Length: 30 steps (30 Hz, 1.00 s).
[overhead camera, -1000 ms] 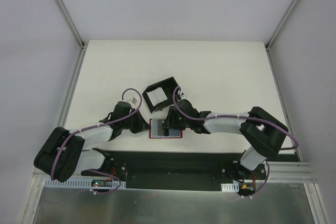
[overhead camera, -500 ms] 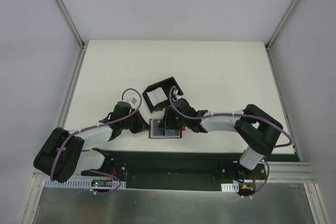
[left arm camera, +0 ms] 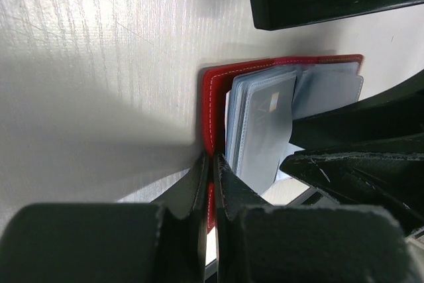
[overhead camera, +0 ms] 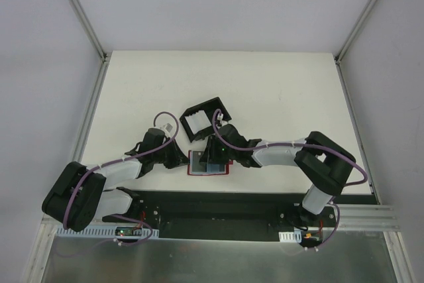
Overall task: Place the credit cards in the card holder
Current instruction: Insert the credit card into the card holder, then close the card holder at the center of the board.
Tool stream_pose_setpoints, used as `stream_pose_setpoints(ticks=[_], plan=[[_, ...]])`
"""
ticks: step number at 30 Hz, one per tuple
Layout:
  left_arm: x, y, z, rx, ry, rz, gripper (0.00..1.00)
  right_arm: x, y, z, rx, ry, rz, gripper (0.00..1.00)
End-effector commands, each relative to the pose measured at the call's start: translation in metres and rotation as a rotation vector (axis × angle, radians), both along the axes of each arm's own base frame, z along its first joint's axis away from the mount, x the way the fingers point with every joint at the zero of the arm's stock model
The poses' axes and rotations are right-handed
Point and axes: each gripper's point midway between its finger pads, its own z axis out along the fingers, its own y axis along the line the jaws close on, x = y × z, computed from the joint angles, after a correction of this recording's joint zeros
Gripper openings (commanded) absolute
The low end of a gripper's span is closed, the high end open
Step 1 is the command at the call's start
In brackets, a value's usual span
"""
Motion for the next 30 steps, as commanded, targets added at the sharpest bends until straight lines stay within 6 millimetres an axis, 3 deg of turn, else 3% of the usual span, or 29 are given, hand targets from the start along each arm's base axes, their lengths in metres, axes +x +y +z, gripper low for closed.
stream_pose_setpoints(ticks=[1, 4, 14, 17, 21, 24, 30], plan=[[-0.027, 0.021, -0.028, 0.109, 0.091, -0.012, 0.0, 0.007, -0.004, 0.016, -0.05, -0.059, -0.018, 0.41], [-0.028, 0.022, -0.028, 0.109, 0.09, -0.008, 0.0, 0.009, -0.037, 0.002, -0.202, -0.075, -0.061, 0.44], [-0.027, 0.021, -0.027, 0.11, 0.087, -0.012, 0.0, -0.001, -0.086, -0.022, -0.394, -0.045, -0.104, 0.44], [-0.027, 0.022, -0.027, 0.113, 0.085, -0.014, 0.0, 0.003, -0.092, -0.014, -0.404, -0.08, -0.094, 0.44], [-0.026, 0.021, -0.023, 0.109, 0.072, -0.021, 0.0, 0.01, -0.086, 0.016, -0.351, -0.161, -0.057, 0.44], [-0.022, 0.019, -0.015, 0.105, 0.052, -0.029, 0.0, 0.016, -0.094, 0.038, -0.337, -0.212, -0.102, 0.45], [-0.017, 0.015, 0.003, 0.086, 0.013, -0.046, 0.0, 0.012, -0.122, 0.045, -0.434, -0.206, -0.147, 0.46]])
